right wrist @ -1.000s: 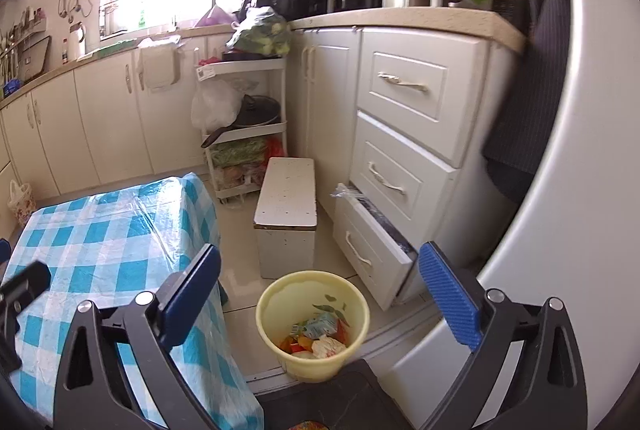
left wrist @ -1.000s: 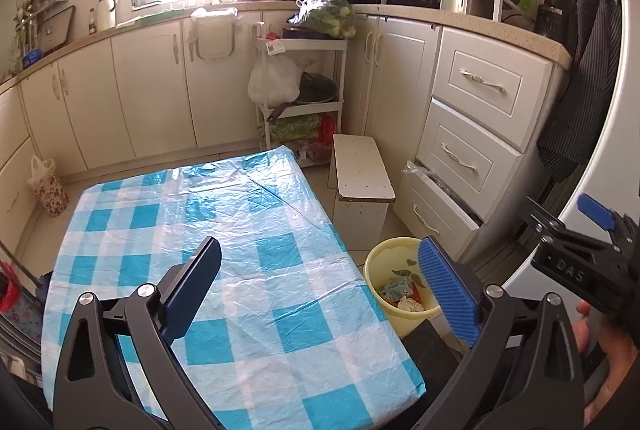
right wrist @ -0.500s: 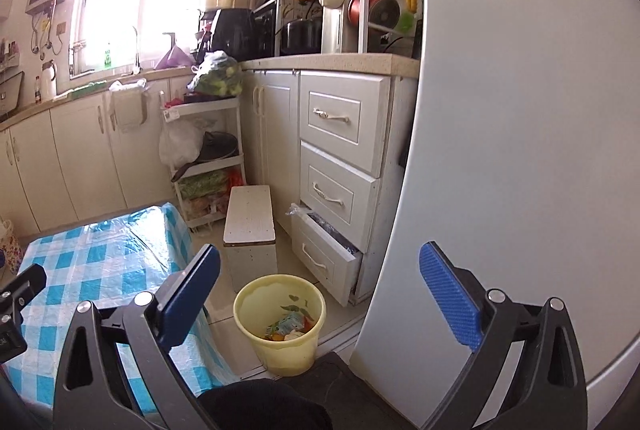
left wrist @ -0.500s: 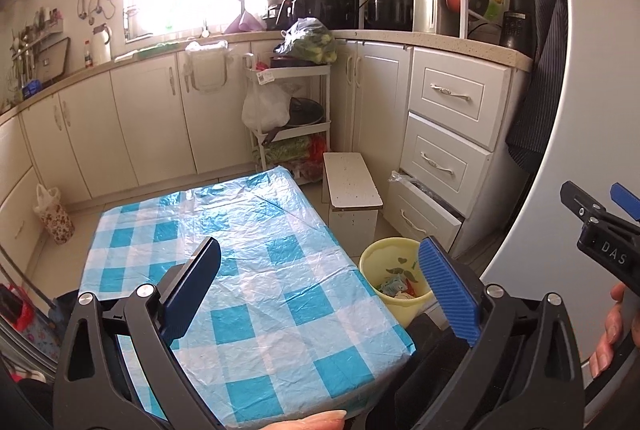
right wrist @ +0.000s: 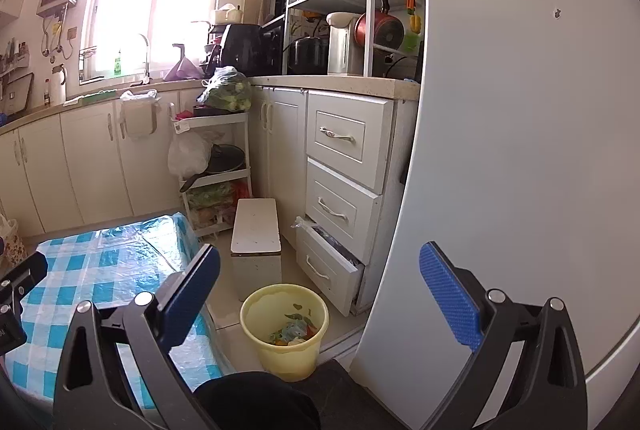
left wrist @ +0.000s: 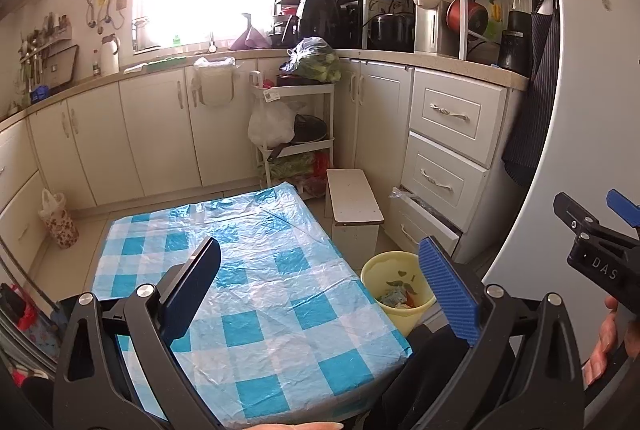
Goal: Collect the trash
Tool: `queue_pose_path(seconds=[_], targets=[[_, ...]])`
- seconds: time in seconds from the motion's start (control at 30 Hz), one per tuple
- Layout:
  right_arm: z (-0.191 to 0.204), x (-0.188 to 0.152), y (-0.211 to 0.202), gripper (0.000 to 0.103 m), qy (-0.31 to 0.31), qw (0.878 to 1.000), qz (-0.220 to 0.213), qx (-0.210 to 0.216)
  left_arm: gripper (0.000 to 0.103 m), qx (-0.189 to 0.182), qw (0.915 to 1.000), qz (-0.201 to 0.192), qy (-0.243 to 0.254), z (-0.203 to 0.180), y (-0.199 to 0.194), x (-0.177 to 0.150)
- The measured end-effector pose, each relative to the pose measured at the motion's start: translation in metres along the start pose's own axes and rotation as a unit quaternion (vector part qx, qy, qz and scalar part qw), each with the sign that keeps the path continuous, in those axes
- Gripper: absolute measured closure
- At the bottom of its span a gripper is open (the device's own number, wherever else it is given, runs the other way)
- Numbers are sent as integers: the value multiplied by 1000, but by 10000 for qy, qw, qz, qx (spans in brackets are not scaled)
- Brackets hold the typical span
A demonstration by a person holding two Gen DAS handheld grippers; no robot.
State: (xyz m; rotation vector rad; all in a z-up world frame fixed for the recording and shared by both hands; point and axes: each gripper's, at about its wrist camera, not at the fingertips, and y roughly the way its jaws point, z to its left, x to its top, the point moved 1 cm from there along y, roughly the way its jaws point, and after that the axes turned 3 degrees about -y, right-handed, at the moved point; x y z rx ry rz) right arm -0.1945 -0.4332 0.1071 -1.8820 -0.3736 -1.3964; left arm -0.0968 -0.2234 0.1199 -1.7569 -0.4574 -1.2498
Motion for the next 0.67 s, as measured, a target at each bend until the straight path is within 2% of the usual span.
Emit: queue_pose_path(seconds=[0.17,0.37,0.5,0.67], targets=[[5,-1,1,7,-29,10000,18,46,7,-254,9995,-22,-209,7,-2,0],[16,-1,2,7,-130,9998,21,133,7,308,9991,-242,165,9,-6,0],[28,-1,4,7,-234,9994,31,233,7,271,9995,134,117,31,7,6],[43,2,6,7,-357,9988,30,343,7,456,9979,440,-92,65,19,3]])
